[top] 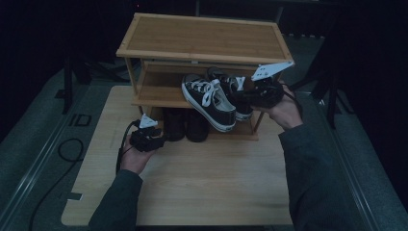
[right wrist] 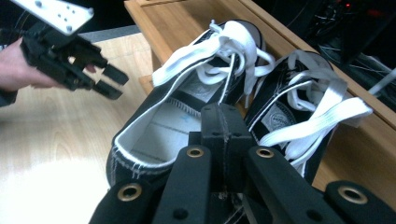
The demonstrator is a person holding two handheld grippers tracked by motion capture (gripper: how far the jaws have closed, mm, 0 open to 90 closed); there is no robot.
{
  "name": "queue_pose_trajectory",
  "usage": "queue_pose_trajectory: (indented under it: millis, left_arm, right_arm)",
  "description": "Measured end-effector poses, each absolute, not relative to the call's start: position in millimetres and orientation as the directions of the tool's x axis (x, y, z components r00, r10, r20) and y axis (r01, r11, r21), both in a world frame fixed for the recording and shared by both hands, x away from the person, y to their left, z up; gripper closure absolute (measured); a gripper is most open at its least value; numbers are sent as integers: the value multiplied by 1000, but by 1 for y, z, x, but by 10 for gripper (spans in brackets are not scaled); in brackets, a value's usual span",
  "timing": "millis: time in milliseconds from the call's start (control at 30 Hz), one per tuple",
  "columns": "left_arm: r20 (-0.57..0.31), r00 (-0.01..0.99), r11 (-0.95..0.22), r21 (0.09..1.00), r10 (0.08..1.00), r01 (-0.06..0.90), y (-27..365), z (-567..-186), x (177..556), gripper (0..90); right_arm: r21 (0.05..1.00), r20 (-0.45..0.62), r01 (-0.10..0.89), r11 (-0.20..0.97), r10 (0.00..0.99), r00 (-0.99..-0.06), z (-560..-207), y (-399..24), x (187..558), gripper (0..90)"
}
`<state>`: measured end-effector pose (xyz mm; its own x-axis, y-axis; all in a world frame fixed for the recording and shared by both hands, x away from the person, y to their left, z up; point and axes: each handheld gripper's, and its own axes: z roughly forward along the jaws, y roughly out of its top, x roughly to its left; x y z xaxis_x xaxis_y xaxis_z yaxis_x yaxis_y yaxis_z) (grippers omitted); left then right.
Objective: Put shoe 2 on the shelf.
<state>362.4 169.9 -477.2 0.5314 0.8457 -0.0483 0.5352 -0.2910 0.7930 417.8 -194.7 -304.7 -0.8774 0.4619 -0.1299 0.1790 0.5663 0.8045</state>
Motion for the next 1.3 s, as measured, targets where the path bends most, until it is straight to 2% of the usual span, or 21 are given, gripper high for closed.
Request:
queue_pose_trajectory:
  millis: [167,433,867,1300]
  left_arm:
    - [-83,547,-265,808,833,526,174,-463,365,580]
    - [-82,570,-267,823,817,502,177,-439,366,583]
    - [-60,598,-279,845,799,457,179,-407,370,620]
    - [-37,612,-290,857,790,425,172,-391,377,648]
  right_arm:
    - [806,-125,176,565,454,-882,-306,-199,415,900]
    - [802,-141,155,576,435,-889,-308,-203,408,900]
    - [799,-129,152,582,414,-901,-321,-214,402,900]
    - [795,-124,142,589,387,-914,-333,-216,399,900]
